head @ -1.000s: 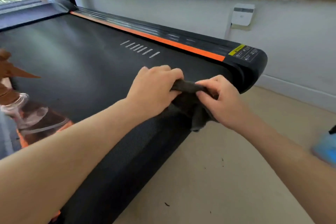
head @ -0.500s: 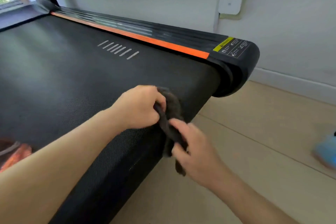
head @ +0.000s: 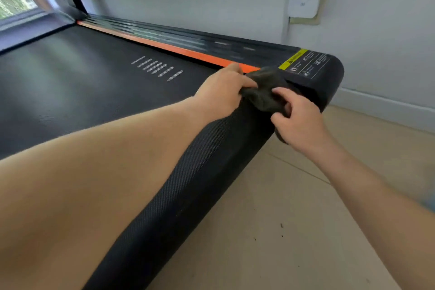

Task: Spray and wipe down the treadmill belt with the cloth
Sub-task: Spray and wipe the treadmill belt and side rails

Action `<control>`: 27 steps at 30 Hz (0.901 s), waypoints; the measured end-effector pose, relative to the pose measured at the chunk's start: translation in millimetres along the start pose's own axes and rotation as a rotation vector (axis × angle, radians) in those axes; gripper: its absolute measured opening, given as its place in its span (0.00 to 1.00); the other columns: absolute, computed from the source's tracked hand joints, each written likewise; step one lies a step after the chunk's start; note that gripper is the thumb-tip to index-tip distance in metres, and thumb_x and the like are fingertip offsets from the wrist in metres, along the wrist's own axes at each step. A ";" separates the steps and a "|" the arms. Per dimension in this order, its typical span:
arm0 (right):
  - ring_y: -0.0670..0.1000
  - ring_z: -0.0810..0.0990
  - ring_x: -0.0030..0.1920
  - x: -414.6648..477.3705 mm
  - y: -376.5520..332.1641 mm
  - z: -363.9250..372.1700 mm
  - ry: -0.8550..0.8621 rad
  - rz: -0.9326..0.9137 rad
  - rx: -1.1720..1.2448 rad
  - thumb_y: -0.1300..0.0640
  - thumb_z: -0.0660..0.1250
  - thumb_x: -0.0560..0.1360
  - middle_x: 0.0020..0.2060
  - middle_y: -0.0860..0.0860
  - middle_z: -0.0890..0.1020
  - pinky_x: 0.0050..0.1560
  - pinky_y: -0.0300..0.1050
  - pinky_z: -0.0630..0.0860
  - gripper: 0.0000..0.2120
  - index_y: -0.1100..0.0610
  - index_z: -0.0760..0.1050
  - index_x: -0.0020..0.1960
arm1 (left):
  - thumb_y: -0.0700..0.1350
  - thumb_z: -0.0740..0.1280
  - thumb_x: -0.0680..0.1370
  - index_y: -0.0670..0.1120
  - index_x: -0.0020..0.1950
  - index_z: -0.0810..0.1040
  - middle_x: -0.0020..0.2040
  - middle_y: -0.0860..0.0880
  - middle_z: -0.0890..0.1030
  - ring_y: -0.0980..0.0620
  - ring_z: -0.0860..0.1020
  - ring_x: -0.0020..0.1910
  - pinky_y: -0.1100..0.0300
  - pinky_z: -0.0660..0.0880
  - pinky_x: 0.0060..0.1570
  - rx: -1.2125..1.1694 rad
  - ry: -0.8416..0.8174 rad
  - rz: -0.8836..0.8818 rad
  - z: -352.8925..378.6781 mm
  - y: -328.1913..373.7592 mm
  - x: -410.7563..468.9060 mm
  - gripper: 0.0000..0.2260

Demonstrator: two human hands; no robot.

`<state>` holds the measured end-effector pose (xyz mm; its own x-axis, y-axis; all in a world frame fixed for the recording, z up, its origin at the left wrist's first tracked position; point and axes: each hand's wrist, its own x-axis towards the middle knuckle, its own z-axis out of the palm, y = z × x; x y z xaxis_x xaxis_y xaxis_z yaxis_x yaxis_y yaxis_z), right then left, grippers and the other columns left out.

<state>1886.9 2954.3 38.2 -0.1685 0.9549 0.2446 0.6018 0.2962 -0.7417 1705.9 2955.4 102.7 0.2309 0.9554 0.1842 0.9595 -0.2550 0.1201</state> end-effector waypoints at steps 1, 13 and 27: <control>0.52 0.76 0.46 -13.1 -0.9 10.1 -0.090 -0.023 0.016 0.59 0.66 0.72 0.39 0.49 0.77 0.48 0.42 0.69 0.28 0.49 0.72 0.72 | 0.35 0.62 0.77 0.53 0.64 0.80 0.58 0.46 0.73 0.45 0.75 0.57 0.49 0.72 0.60 0.000 -0.055 -0.003 4.6 -8.6 -15.4 0.20; 0.40 0.76 0.53 -254.1 -91.3 112.4 -0.472 -0.277 0.410 0.53 0.68 0.73 0.54 0.40 0.76 0.55 0.35 0.75 0.27 0.39 0.66 0.70 | 0.40 0.65 0.64 0.58 0.43 0.72 0.48 0.57 0.67 0.56 0.68 0.46 0.59 0.70 0.45 0.010 -0.343 -0.026 -47.3 -61.0 -293.5 0.15; 0.46 0.76 0.51 -304.5 -171.3 105.8 -0.492 -0.496 0.237 0.50 0.67 0.73 0.53 0.39 0.72 0.49 0.36 0.74 0.15 0.43 0.75 0.60 | 0.40 0.70 0.71 0.61 0.52 0.82 0.55 0.63 0.74 0.62 0.71 0.55 0.60 0.72 0.58 -0.024 -0.099 -0.104 -99.5 -78.6 -420.5 0.17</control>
<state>1752.5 2615.2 24.7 -0.7413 0.5906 0.3188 0.1885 0.6391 -0.7457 1517.3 2558.9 112.8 0.1465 0.9865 0.0727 0.9752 -0.1564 0.1568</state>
